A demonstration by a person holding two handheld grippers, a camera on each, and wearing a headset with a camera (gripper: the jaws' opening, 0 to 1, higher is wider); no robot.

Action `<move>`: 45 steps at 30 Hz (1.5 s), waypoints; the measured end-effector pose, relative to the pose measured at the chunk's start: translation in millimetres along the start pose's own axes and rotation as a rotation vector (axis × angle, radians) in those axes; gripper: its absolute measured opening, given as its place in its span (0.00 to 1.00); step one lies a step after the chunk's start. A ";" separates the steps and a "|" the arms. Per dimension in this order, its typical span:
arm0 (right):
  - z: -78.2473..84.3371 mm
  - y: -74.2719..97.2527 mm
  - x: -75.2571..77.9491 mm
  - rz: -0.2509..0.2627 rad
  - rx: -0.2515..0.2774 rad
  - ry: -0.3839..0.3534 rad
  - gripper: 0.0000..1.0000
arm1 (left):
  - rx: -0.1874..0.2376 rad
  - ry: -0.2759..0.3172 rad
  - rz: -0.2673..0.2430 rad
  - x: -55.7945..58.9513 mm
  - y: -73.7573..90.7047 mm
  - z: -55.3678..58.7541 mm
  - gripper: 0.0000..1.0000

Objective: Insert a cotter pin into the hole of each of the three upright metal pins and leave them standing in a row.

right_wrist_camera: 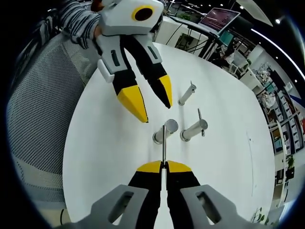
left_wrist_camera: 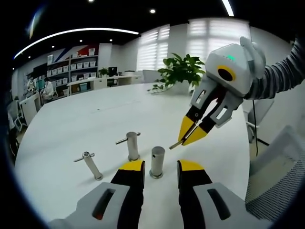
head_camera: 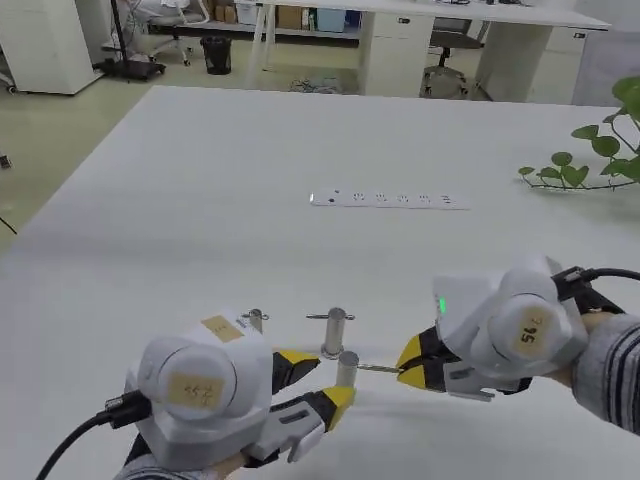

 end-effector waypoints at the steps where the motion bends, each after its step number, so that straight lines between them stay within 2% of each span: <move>1: 0.9 -0.7 0.8 0.002 -0.002 -0.002 0.00 | -0.002 0.001 -0.003 -0.7 -1.8 0.7 0.25; 7: 10.4 -5.6 5.0 0.005 -0.036 -0.003 0.00 | -0.030 0.010 -0.019 -3.5 -13.3 8.8 0.24; 11: 12.3 -7.4 7.9 0.004 -0.036 -0.006 0.00 | -0.042 0.018 -0.019 -2.9 -20.1 11.2 0.23; 19: 8.2 -11.5 11.3 -0.002 -0.029 0.000 0.00 | -0.056 0.060 -0.022 -4.0 -31.4 16.1 0.20; 30: 4.1 -11.2 7.6 -0.007 -0.021 0.017 0.00 | -0.049 0.111 -0.016 -1.1 -40.2 15.3 0.15; 41: 1.6 -9.4 4.6 -0.009 -0.025 -0.001 0.00 | -0.071 0.114 -0.030 -3.9 -42.2 21.4 0.11; 45: -6.9 -6.4 2.7 -0.013 0.004 -0.017 0.00 | -0.071 0.089 -0.030 -3.5 -42.2 21.1 0.11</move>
Point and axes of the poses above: the centre of the closed fingertips' face, and the gripper's own axes: y roughly backward along the fingers, x roughly to its right, z roughly out of its underside, the point moved 3 cm from there along y, roughly backward along the fingers, and after that the axes turned 3 degrees about -y, right-handed, at the moved point
